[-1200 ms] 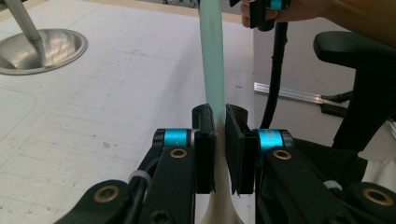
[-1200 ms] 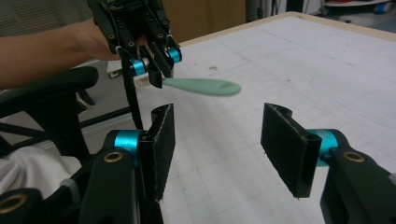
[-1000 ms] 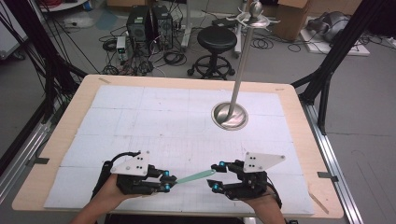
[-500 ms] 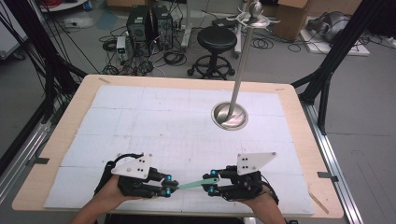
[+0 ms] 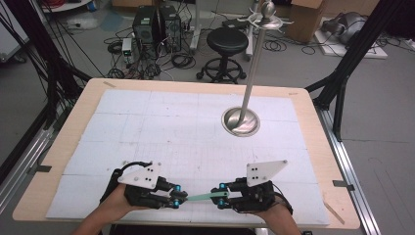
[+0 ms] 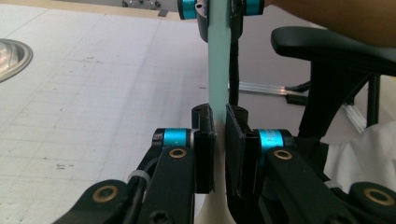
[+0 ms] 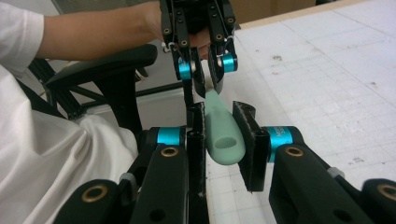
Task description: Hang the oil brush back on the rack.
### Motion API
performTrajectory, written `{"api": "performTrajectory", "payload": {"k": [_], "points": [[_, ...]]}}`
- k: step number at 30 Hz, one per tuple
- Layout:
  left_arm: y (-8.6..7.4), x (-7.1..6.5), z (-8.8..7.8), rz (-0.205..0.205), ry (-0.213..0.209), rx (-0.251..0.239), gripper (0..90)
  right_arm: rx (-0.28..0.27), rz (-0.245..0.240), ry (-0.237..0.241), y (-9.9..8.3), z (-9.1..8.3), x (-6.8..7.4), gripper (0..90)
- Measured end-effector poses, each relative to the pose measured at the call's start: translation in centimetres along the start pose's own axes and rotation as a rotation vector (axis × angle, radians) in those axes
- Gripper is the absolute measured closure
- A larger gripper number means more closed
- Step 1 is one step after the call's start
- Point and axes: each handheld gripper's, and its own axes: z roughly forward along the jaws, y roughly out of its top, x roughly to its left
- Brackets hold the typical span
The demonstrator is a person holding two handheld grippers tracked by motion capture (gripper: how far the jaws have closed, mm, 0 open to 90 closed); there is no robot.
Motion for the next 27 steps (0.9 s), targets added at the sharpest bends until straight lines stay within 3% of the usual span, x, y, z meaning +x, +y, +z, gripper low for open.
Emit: {"api": "performTrajectory", "payload": {"k": [5, 8, 10, 11, 13, 17, 19, 25, 27], "points": [[-0.1, 0.0, 0.1, 0.001, 0.043, 0.008, 80.0, 0.017, 0.013, -0.018, 0.1, 0.1, 0.0, 75.6], [0.1, 0.0, -0.1, -0.02, 0.106, 0.007, 63.1, 0.003, 0.029, -0.044, 0.2, 0.0, -0.1, 75.7], [0.2, -0.3, -0.2, 0.002, 0.162, 0.013, 56.1, -0.006, 0.044, -0.058, 0.2, -0.1, -0.1, 75.6], [0.4, -0.5, -0.3, 0.032, 0.21, 0.032, 53.0, -0.008, 0.051, -0.07, 0.3, -0.2, -0.2, 75.6], [0.8, -0.7, -0.2, 0.069, 0.264, 0.057, 48.9, -0.004, 0.082, -0.095, 0.5, -0.2, -0.3, 75.6], [1.7, -1.0, 0.6, 0.124, 0.323, 0.107, 50.1, -0.007, 0.148, -0.114, 0.9, -0.1, -0.5, 75.5], [1.9, -1.0, 1.0, 0.149, 0.351, 0.134, 55.1, -0.013, 0.171, -0.121, 1.1, -0.1, -0.6, 75.5], [2.1, -1.0, 2.3, 0.168, 0.382, 0.168, 63.4, -0.005, 0.259, -0.135, 1.8, 0.0, -0.6, 75.5], [2.0, -0.9, 2.5, 0.164, 0.386, 0.173, 64.8, -0.006, 0.266, -0.138, 1.9, 0.0, -0.7, 75.5]]}}
